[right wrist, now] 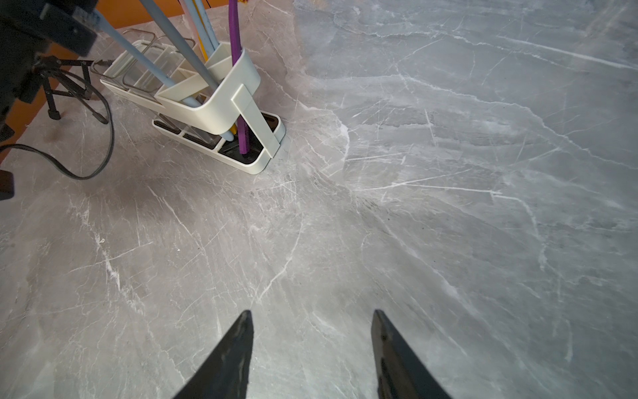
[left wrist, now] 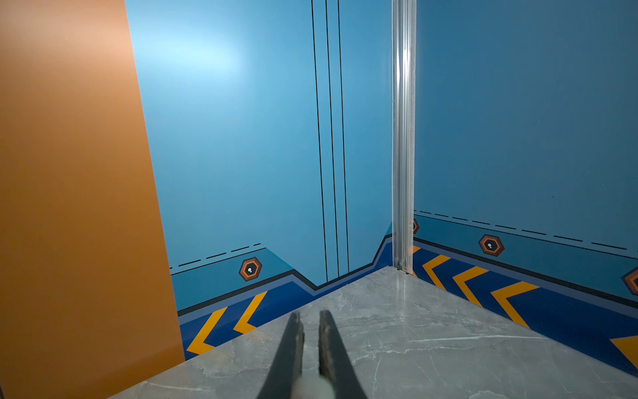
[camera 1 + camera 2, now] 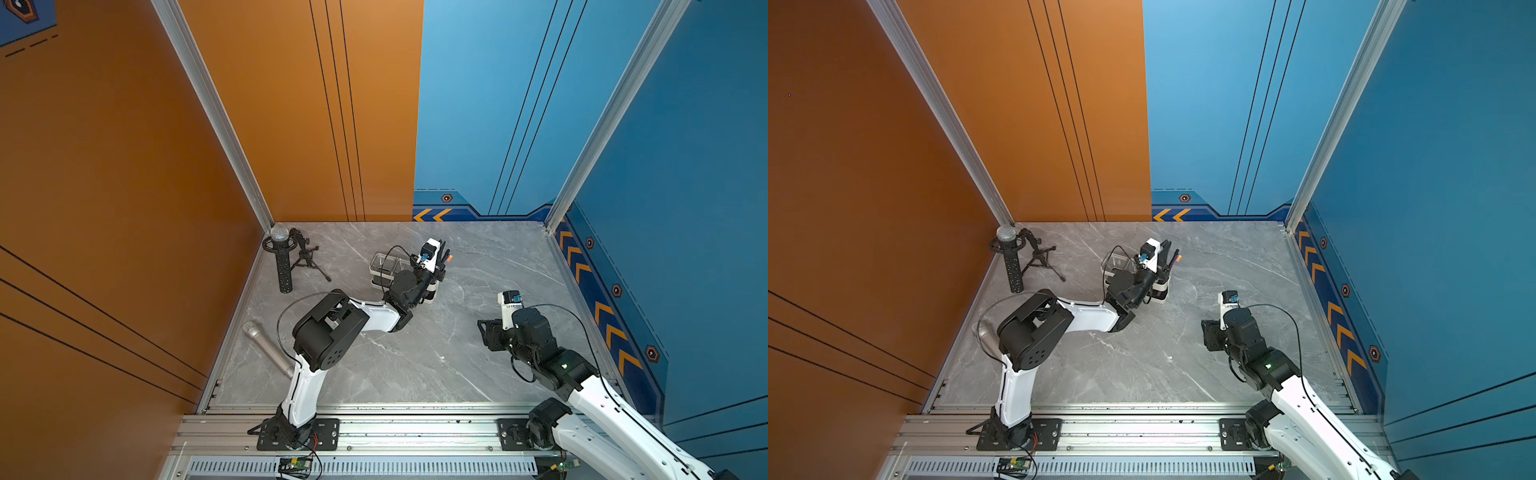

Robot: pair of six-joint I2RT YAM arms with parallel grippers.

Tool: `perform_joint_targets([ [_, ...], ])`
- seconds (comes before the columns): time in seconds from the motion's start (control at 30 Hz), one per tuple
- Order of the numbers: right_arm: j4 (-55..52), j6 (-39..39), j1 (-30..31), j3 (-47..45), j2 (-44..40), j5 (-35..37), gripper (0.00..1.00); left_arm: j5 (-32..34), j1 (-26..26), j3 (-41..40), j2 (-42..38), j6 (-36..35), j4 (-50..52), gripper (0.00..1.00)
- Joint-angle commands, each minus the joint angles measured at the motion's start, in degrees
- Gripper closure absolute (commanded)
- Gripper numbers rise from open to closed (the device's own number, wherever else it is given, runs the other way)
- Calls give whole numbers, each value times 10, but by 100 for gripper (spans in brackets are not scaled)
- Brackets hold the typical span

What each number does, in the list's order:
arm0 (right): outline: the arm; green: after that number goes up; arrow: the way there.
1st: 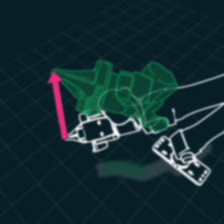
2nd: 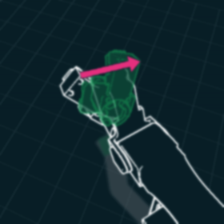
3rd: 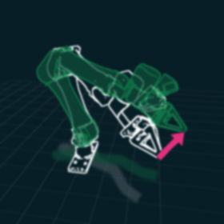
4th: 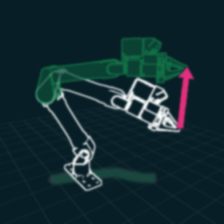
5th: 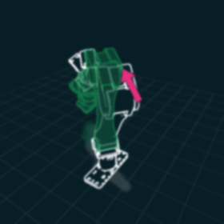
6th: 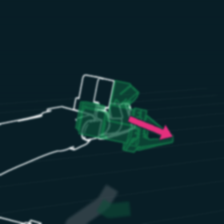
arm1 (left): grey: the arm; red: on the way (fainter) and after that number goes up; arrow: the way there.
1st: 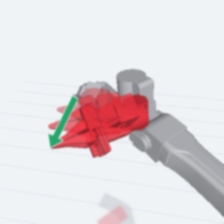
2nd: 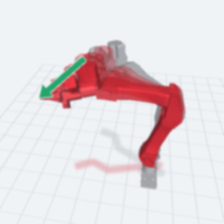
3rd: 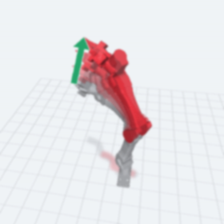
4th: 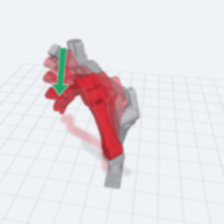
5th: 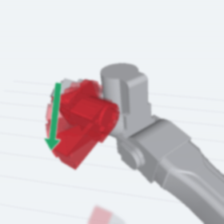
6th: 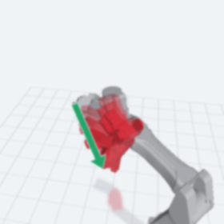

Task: Place the toothbrush into the toothbrush holder
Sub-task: Place the toothbrush in the toothbrush holder.

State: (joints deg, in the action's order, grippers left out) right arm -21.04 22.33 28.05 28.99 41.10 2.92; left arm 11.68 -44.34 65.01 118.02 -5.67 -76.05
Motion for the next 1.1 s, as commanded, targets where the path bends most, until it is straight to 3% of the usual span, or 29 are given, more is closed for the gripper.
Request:
perform_joint_targets([
  [0.0, -4, -2, -5, -4, 3, -10, 44, 25, -6, -16, 33, -5, 55, 78],
  [0.17, -4, -1, -5, -4, 9, -10, 44, 33, -8, -17, 31, -10, 55, 62],
  [0.57, -3, 0, -7, -4, 11, -16, 44, 33, -7, -32, 17, -6, 39, 60],
  [0.87, 5, -4, -7, -1, 22, -20, 44, 16, -9, -56, -61, -21, 37, 49],
  [1.07, 6, -1, -6, 21, 51, -38, 45, 11, -14, -105, -130, -33, 41, 46],
])
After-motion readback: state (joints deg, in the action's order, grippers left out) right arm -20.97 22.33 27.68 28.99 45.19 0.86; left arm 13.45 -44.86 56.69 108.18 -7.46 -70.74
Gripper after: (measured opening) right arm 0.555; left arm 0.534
